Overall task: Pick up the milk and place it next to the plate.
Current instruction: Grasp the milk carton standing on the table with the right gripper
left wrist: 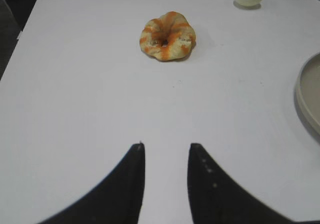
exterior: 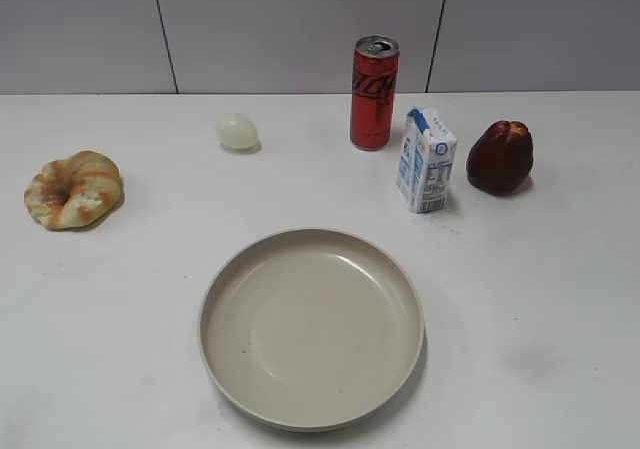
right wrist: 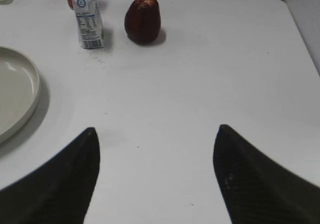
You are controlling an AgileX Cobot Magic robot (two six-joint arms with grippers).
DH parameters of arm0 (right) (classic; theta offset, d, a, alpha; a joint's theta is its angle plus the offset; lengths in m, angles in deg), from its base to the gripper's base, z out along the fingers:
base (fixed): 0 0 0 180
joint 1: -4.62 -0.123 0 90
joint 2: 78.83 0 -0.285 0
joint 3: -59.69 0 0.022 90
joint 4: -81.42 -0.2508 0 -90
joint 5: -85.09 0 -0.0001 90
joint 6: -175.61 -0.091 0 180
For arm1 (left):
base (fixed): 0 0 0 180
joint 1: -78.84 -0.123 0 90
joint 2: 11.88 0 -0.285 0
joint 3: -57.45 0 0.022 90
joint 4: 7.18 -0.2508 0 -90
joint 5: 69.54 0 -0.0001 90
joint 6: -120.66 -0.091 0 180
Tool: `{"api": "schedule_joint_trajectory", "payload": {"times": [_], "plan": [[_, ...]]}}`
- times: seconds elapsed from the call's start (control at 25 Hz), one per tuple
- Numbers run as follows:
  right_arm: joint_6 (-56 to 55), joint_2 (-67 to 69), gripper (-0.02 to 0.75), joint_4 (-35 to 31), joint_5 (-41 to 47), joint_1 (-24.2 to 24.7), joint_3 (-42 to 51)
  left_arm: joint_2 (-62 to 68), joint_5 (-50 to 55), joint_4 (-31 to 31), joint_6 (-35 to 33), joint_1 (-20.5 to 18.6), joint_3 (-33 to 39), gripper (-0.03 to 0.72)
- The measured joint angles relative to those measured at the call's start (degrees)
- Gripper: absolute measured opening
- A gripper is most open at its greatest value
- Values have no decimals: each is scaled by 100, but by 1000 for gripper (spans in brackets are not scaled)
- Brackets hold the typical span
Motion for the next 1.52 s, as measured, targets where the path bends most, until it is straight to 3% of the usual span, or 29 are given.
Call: {"api": "schedule_joint_trajectory", "payload": {"times": [0.36,0.56,0.72,0.92,1.16,1.52], "plan": [[0,1586,535,-221,-3347,0,-71,0,0,0,0,0,0,229],[15,3242,534,-251,-4095,0,-246,0,0,0,0,0,0,229],[260,4782,534,-256,-4097,-170,-863,0,0,0,0,0,0,229],[357,6605,535,-256,-3721,-981,-2232,0,0,0,0,0,0,229],[320,8839,649,-258,-2355,-1647,-4227,0,0,0,0,0,0,229],[-483,11357,667,288,-754,-1769,-6978,0,0,0,0,0,0,229]]}}
